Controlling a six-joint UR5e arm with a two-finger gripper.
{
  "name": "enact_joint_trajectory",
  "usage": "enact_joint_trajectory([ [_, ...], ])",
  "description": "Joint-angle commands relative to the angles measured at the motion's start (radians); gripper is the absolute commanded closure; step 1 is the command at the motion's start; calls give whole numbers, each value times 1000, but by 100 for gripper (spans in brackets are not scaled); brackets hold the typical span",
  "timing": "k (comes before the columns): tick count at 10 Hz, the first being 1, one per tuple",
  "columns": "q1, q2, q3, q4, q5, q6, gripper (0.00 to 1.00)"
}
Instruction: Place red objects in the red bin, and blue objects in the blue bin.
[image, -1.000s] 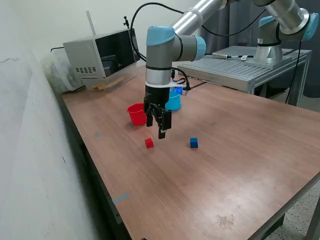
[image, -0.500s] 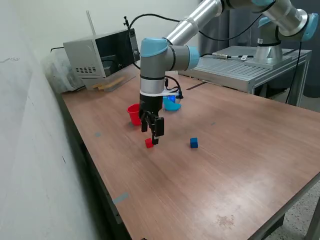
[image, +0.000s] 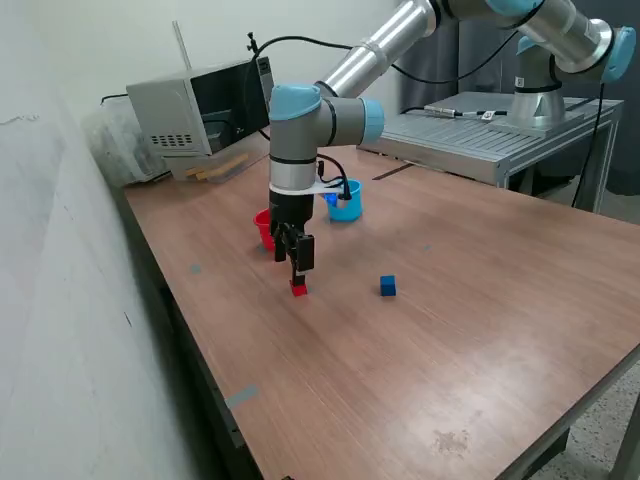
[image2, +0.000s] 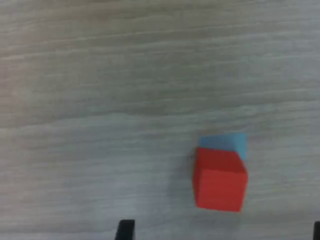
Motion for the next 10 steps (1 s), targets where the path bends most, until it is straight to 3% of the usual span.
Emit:
enact_joint_trajectory([
  [1, -9, 1, 15, -15, 1, -7, 0],
  [8, -8, 1, 53, -33, 6, -7, 0],
  [9, -8, 1, 55, -33, 6, -7, 100],
  [10, -8, 1, 55, -33, 6, -7, 100],
])
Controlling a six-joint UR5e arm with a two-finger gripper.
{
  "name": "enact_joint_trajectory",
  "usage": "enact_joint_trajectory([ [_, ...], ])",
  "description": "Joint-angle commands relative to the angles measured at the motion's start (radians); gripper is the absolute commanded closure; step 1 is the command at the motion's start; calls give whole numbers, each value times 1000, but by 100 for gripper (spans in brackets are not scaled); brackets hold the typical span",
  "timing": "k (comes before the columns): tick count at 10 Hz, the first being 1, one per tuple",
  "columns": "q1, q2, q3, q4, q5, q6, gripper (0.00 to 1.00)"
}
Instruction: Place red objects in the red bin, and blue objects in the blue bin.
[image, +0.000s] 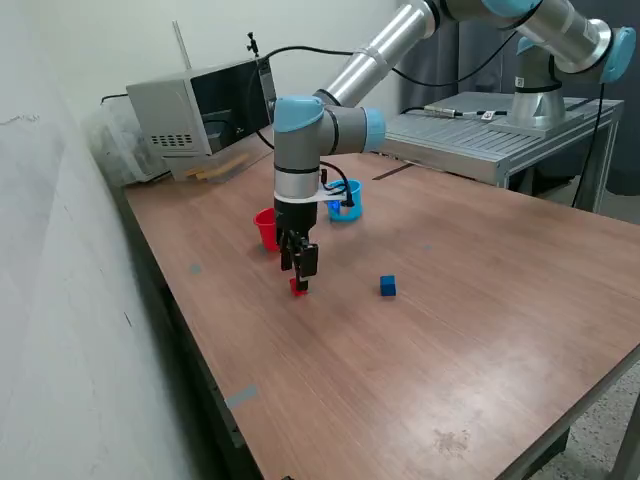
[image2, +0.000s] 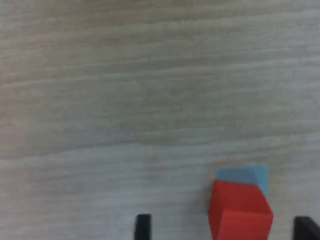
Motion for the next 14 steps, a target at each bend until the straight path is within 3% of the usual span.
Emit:
enact_joint_trajectory([
  [1, 1, -1, 9, -2, 1, 0, 100],
  [6, 1, -1, 6, -1, -8, -3, 100],
  [7, 1, -1, 3, 1, -24, -5, 100],
  [8, 1, -10, 4, 5, -66, -5, 100],
  [11, -1, -131, 38, 13, -74, -37, 100],
  [14, -37, -224, 108, 90, -76, -98, 100],
])
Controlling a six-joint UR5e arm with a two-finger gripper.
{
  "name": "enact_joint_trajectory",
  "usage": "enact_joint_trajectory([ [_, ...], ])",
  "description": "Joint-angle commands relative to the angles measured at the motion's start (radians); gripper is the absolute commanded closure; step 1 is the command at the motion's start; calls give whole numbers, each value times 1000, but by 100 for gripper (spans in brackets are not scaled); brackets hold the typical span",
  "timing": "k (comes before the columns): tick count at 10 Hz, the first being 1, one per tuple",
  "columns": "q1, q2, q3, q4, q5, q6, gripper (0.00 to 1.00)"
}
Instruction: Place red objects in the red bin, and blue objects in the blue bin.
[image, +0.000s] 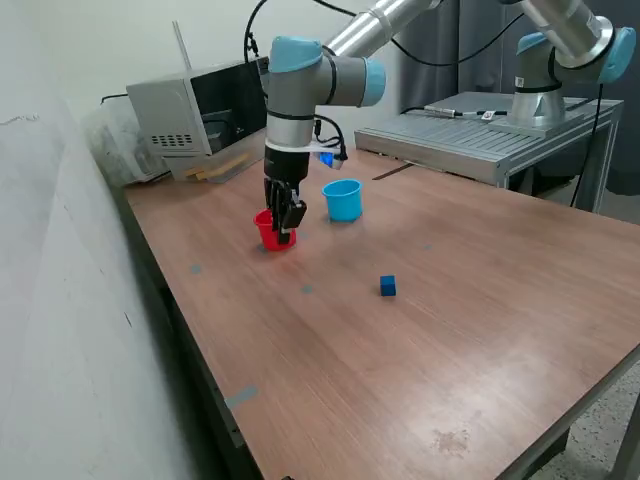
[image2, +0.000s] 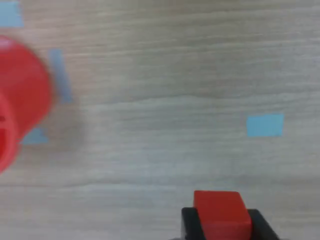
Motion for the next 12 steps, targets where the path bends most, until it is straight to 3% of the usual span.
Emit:
enact_joint_trajectory([
  [1, -43, -100, 85, 43, -6, -74, 100],
  [3, -96, -120, 155, 41, 2, -91, 100],
  [7, -192, -117, 160, 41, 5, -144, 100],
  [12, -205, -103, 143, 38, 8, -154, 100],
])
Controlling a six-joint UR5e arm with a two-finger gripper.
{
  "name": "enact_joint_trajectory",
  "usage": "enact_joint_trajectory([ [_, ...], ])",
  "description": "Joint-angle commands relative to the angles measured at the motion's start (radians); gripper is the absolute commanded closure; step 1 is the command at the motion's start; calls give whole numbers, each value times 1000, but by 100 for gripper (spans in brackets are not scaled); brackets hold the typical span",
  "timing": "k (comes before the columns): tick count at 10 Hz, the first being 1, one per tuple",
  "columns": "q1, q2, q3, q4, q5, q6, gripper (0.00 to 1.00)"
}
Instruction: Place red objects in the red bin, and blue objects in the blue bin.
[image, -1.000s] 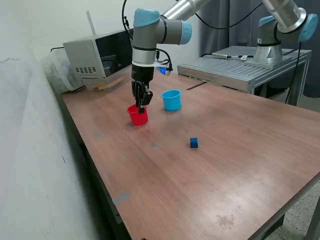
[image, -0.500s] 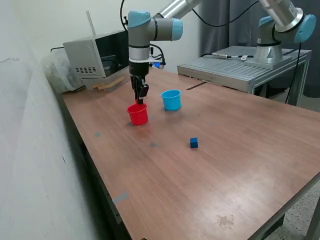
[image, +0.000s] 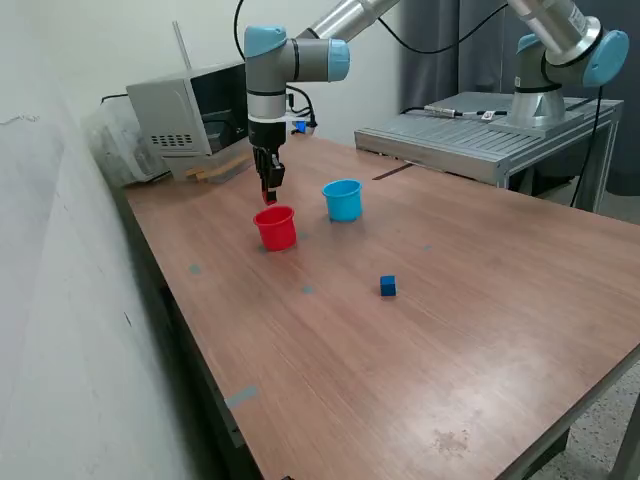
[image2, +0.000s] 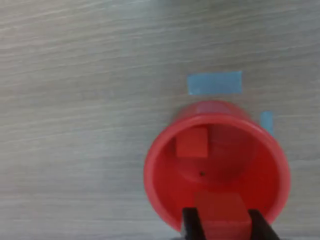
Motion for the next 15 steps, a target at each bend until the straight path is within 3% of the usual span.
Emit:
enact_joint_trajectory([
  [1, -8, 7, 3, -9, 4, 2, 100],
  [2, -8, 7, 5, -12, 4, 5, 100],
  [3, -8, 7, 3, -12, 4, 7, 0],
  [7, 12, 2, 2, -24, 5, 11, 0],
  [9, 48, -38, 47, -21, 7, -71, 0],
  [11, 140, -148, 185, -16, 27, -371, 0],
  [13, 197, -287, 338, -10, 146, -634, 0],
  [15, 289, -381, 457, 11, 145, -848, 0],
])
